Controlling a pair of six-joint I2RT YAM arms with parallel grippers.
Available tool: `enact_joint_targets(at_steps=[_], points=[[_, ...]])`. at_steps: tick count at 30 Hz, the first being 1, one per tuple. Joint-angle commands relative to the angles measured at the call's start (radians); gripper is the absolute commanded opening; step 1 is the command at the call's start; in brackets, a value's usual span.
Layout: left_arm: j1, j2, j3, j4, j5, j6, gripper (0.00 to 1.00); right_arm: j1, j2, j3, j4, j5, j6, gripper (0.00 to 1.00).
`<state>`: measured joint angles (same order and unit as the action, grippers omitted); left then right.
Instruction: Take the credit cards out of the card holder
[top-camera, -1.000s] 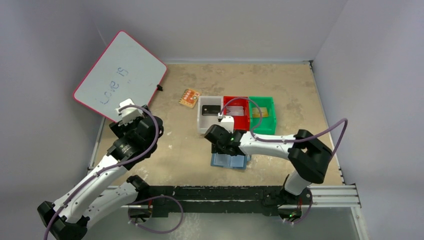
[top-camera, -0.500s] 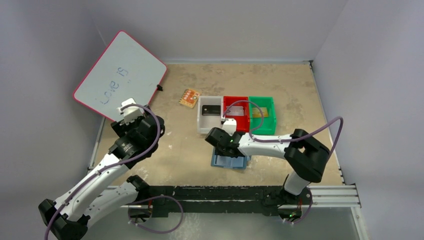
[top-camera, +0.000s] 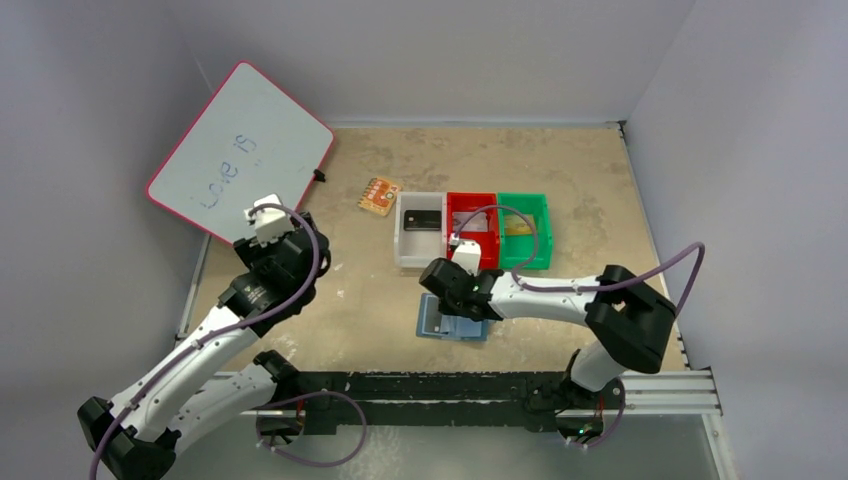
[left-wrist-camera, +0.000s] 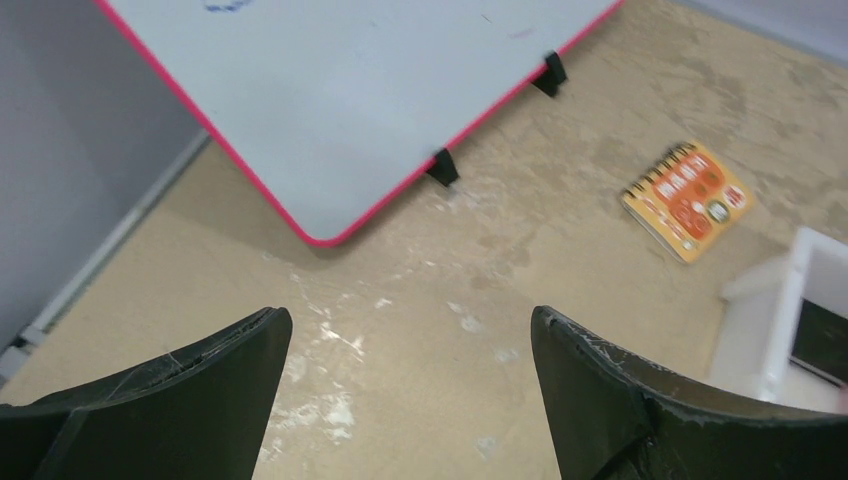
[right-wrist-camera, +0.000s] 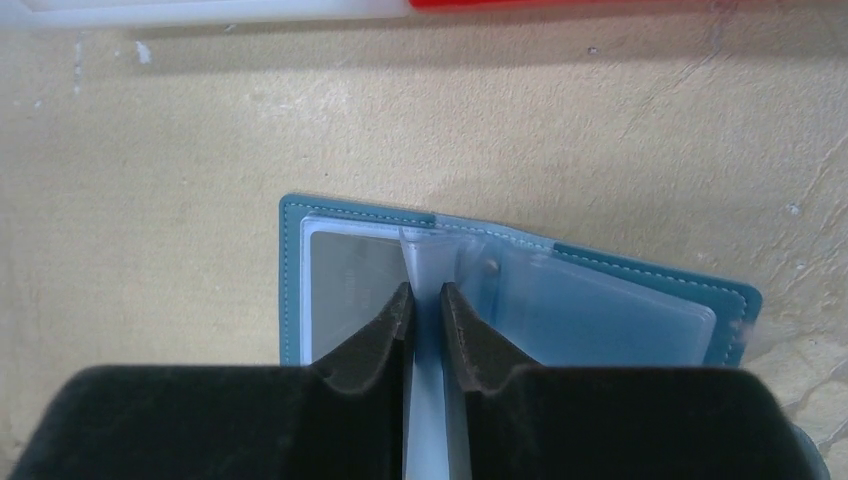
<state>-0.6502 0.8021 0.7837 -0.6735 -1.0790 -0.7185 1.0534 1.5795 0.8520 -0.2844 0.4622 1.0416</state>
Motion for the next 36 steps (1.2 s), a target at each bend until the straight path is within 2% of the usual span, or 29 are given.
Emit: enact_joint_targets(at_steps=[1, 8, 12, 15, 18, 21, 25, 27, 36], points=[[0.003, -0.023, 0.046, 0.085, 0.288, 0.007, 0.9, -0.001, -0.072, -0.034, 0.084, -0.03, 0.031, 0.17], [0.004, 0.018, -0.039, 0.327, 0.876, 0.026, 0.86, -0.027, -0.182, -0.178, 0.259, -0.12, 0.059, 0.2], [-0.011, 0.099, -0.097, 0.464, 1.053, -0.029, 0.81, -0.051, -0.247, -0.251, 0.3, -0.143, 0.084, 0.2], [-0.063, 0.143, -0.129, 0.55, 1.081, -0.071, 0.81, -0.086, -0.292, -0.317, 0.354, -0.189, 0.094, 0.23], [-0.162, 0.204, -0.136, 0.593, 1.022, -0.095, 0.8, -0.122, -0.337, -0.371, 0.395, -0.222, 0.091, 0.24], [-0.233, 0.261, -0.167, 0.67, 1.007, -0.143, 0.8, -0.131, -0.385, -0.389, 0.371, -0.212, 0.085, 0.32], [-0.257, 0.322, -0.221, 0.789, 1.017, -0.201, 0.79, -0.149, -0.445, -0.419, 0.316, -0.187, 0.105, 0.33], [-0.268, 0.366, -0.218, 0.82, 1.033, -0.209, 0.79, -0.152, -0.473, -0.437, 0.31, -0.187, 0.105, 0.28], [-0.325, 0.558, -0.165, 0.915, 1.083, -0.191, 0.78, -0.155, -0.569, -0.511, 0.279, -0.188, 0.152, 0.32]])
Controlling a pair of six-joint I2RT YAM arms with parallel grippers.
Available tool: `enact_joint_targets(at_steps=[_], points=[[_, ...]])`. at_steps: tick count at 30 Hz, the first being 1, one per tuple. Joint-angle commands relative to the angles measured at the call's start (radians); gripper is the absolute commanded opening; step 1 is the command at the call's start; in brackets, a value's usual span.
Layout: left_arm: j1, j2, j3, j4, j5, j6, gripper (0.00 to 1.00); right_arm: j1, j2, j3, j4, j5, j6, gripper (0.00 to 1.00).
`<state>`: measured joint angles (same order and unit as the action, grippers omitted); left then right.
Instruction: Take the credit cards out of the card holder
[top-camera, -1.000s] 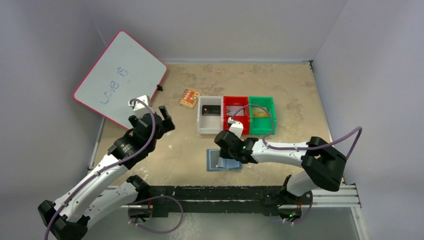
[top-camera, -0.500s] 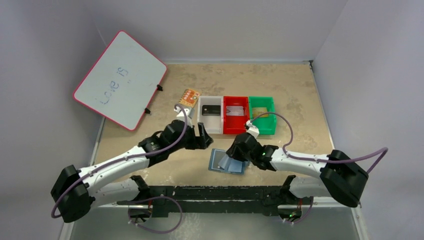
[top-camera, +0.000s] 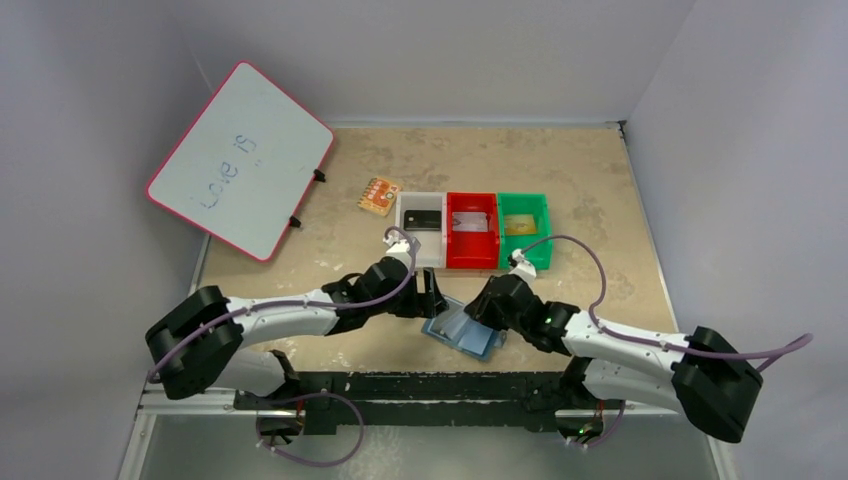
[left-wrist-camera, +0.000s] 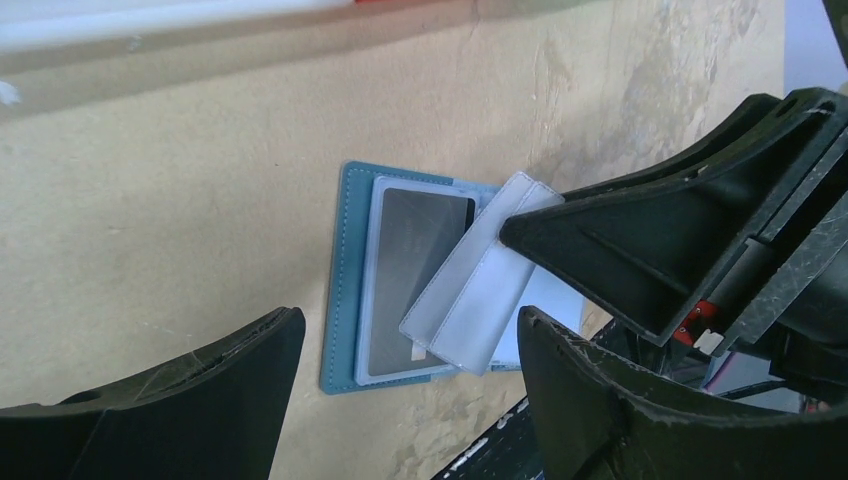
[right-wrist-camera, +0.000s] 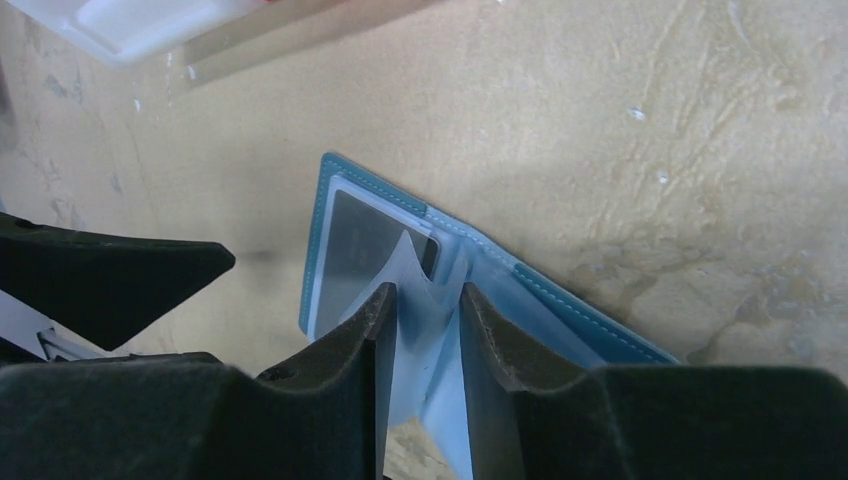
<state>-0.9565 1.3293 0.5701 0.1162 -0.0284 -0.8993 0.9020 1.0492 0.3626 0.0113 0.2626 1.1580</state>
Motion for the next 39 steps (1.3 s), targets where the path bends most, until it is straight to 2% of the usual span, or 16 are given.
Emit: enact_joint_targets(at_steps=[1, 11, 18, 22, 25, 29, 31, 39], points=[[-0.025, 0.044, 0.052, 0.138, 0.039, -0.006, 0.78, -0.004, -0.047, -0.025, -0.02, 0.013, 0.035, 0.32], [-0.083, 0.172, 0.137, 0.175, 0.116, 0.058, 0.76, -0.007, -0.151, -0.077, -0.066, 0.024, 0.084, 0.34], [-0.093, 0.241, 0.133, 0.212, 0.177, 0.049, 0.73, -0.007, -0.2, -0.102, -0.091, 0.032, 0.106, 0.37], [-0.102, 0.239, 0.12, 0.223, 0.162, 0.04, 0.72, -0.008, -0.207, -0.1, -0.115, 0.038, 0.113, 0.35], [-0.103, 0.238, 0.121, 0.219, 0.171, 0.04, 0.72, -0.008, -0.207, -0.103, -0.129, 0.039, 0.128, 0.42], [-0.103, 0.24, 0.127, 0.22, 0.201, 0.04, 0.71, -0.009, -0.21, -0.085, -0.142, 0.036, 0.122, 0.44], [-0.105, 0.231, 0.125, 0.224, 0.218, 0.036, 0.68, -0.01, -0.216, -0.069, -0.145, 0.029, 0.114, 0.47], [-0.105, 0.216, 0.098, 0.295, 0.273, -0.005, 0.6, -0.016, -0.211, -0.013, -0.209, 0.026, 0.128, 0.46]])
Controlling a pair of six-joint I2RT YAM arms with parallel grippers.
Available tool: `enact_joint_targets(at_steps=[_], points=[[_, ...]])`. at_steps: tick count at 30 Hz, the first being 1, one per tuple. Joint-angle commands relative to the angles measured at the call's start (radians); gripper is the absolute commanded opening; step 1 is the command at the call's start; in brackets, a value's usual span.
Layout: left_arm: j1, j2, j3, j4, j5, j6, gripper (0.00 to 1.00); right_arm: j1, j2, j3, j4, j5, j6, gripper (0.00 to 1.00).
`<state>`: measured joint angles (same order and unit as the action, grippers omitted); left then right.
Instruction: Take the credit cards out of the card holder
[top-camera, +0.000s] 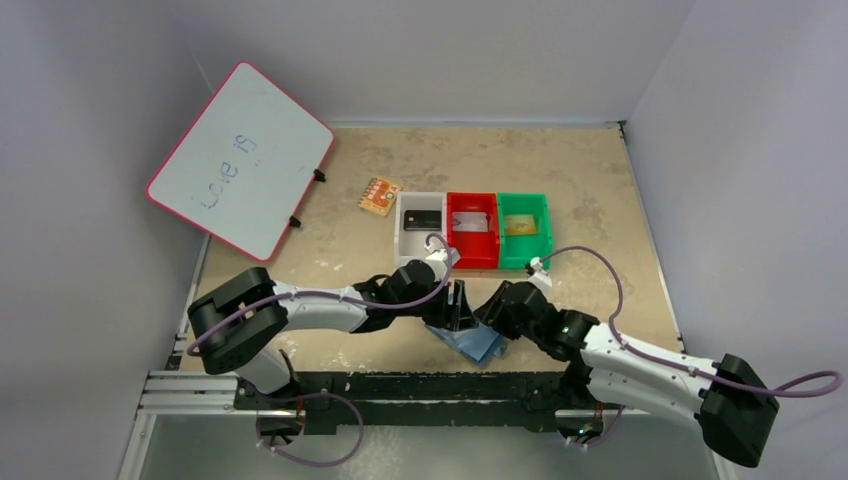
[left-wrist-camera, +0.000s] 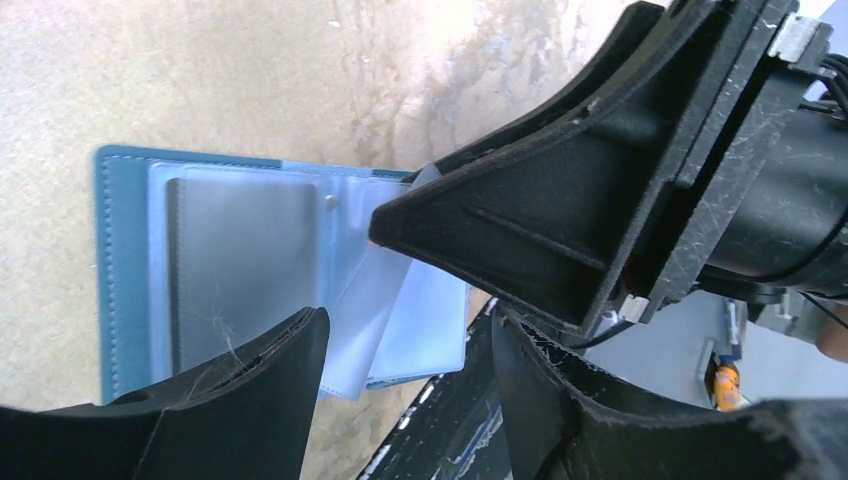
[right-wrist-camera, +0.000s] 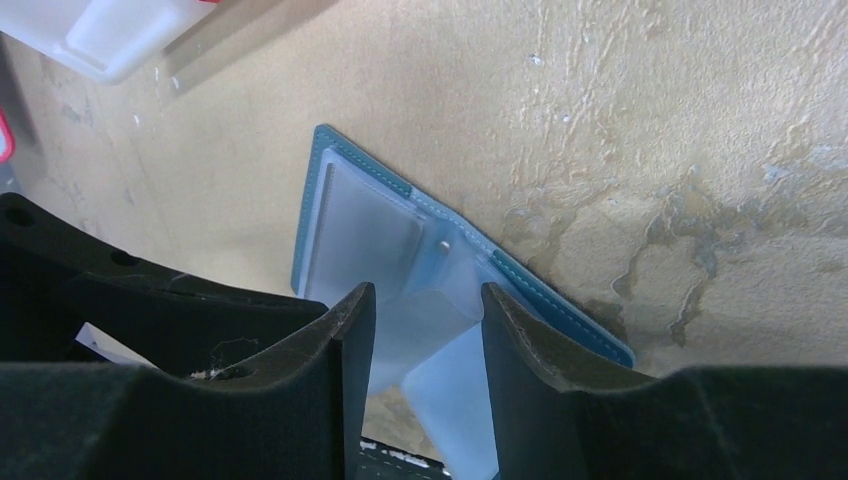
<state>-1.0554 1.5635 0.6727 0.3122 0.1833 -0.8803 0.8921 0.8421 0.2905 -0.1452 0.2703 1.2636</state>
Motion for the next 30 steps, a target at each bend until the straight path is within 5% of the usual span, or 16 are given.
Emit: enact_joint_targets(at_steps=[1, 20, 30], points=[[-0.006, -0.009, -0.01, 0.122, 0.078, -0.035, 0.6, -0.007, -0.002, 0.064, -0.062, 0.016, 0.025, 0.46], [-0.088, 0.073, -0.008, 0.214, 0.099, -0.104, 0.58, -0.008, -0.183, 0.135, -0.331, 0.089, 0.154, 0.46], [-0.094, 0.03, 0.01, 0.152, 0.094, -0.084, 0.61, -0.008, -0.167, 0.11, -0.187, 0.035, 0.134, 0.36]])
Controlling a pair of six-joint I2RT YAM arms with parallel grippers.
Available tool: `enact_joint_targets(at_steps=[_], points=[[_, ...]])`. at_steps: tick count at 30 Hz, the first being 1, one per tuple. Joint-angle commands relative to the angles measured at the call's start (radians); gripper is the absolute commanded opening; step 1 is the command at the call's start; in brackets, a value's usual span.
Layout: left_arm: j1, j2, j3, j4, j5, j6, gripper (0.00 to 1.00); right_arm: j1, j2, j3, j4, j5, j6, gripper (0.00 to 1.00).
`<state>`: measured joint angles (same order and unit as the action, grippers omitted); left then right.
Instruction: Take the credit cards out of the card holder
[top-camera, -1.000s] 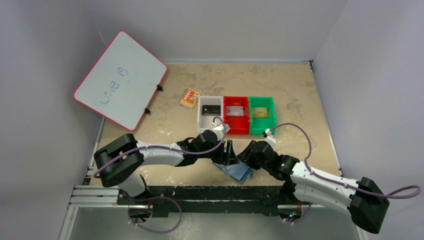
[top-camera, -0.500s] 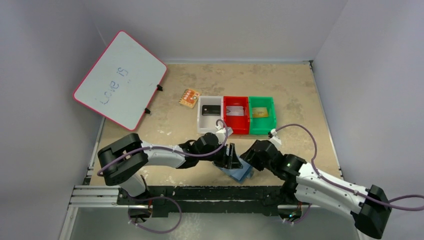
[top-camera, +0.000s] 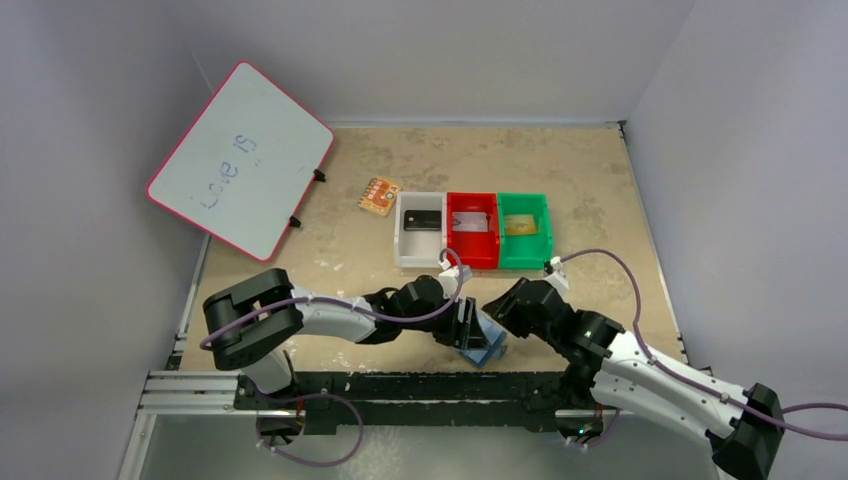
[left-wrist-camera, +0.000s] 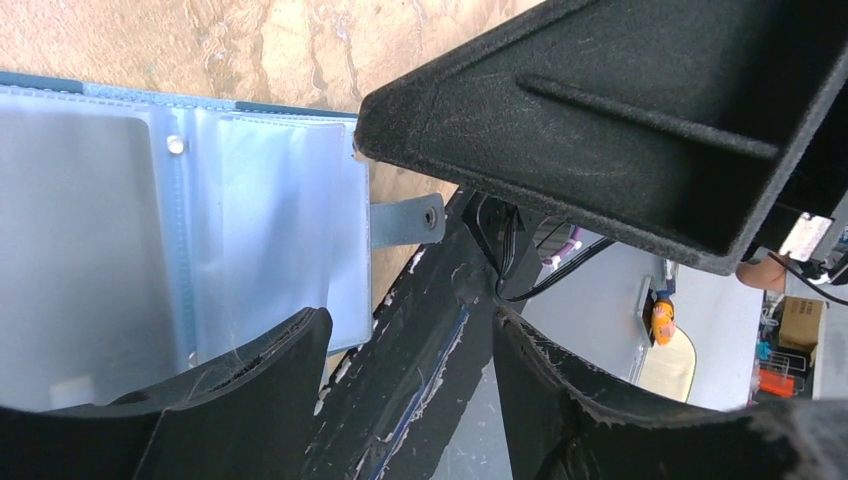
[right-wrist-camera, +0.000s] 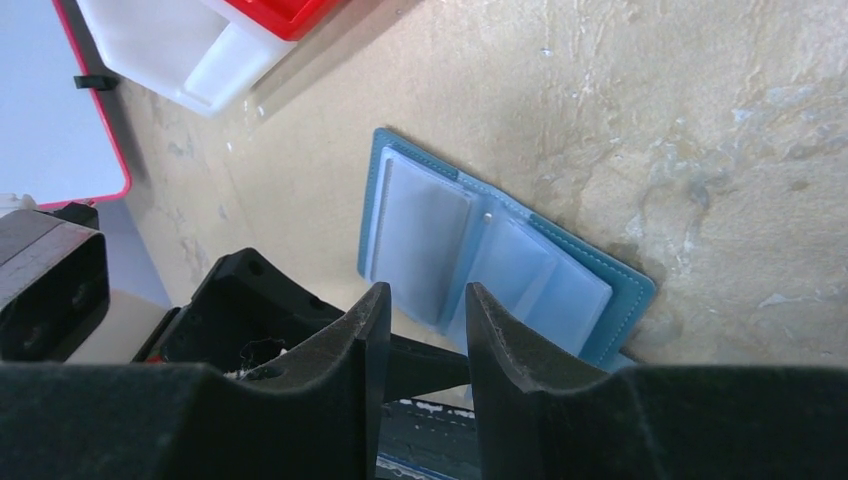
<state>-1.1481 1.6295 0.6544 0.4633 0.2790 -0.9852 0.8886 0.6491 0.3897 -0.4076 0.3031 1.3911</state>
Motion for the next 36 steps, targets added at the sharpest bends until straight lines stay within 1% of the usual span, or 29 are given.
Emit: enact_joint_targets(at_steps=[1, 3, 6, 9, 12, 15, 19, 21, 23, 25, 28, 32, 36], points=[[-0.002, -0.053, 0.034, -0.045, -0.021, 0.04, 0.61, -0.004, 0.042, 0.005, 0.106, -0.01, 0.002, 0.36], [-0.002, -0.108, 0.022, -0.084, -0.051, 0.048, 0.61, -0.005, 0.092, -0.01, 0.171, -0.053, -0.013, 0.36], [-0.001, -0.17, 0.028, -0.161, -0.058, 0.082, 0.63, -0.006, 0.178, -0.011, 0.23, -0.093, -0.033, 0.36], [-0.001, -0.193, 0.062, -0.281, -0.077, 0.131, 0.64, -0.005, 0.258, -0.013, 0.223, -0.136, -0.04, 0.35], [0.005, -0.241, 0.052, -0.297, -0.102, 0.139, 0.64, -0.005, 0.287, -0.049, 0.213, -0.194, -0.05, 0.33], [0.019, -0.257, 0.07, -0.367, -0.12, 0.165, 0.65, -0.005, 0.228, -0.078, 0.156, -0.186, -0.035, 0.32], [0.037, -0.286, 0.079, -0.449, -0.238, 0.183, 0.66, -0.006, 0.093, -0.085, 0.08, -0.143, -0.019, 0.36], [0.051, -0.319, 0.079, -0.5, -0.329, 0.175, 0.66, -0.005, 0.049, -0.094, 0.116, -0.136, -0.038, 0.38], [0.073, -0.35, 0.082, -0.568, -0.44, 0.16, 0.67, -0.006, 0.055, -0.107, 0.174, -0.151, -0.054, 0.4], [0.106, -0.376, 0.076, -0.628, -0.543, 0.132, 0.67, -0.005, 0.109, -0.107, 0.232, -0.172, -0.065, 0.41], [0.154, -0.403, 0.068, -0.697, -0.644, 0.091, 0.68, -0.005, 0.242, -0.066, 0.288, -0.185, -0.107, 0.41], [0.183, -0.445, 0.053, -0.755, -0.707, 0.064, 0.68, -0.005, 0.436, 0.007, 0.314, -0.187, -0.174, 0.41], [0.185, -0.498, 0.022, -0.777, -0.731, 0.04, 0.68, -0.006, 0.558, 0.038, 0.37, -0.206, -0.219, 0.4]])
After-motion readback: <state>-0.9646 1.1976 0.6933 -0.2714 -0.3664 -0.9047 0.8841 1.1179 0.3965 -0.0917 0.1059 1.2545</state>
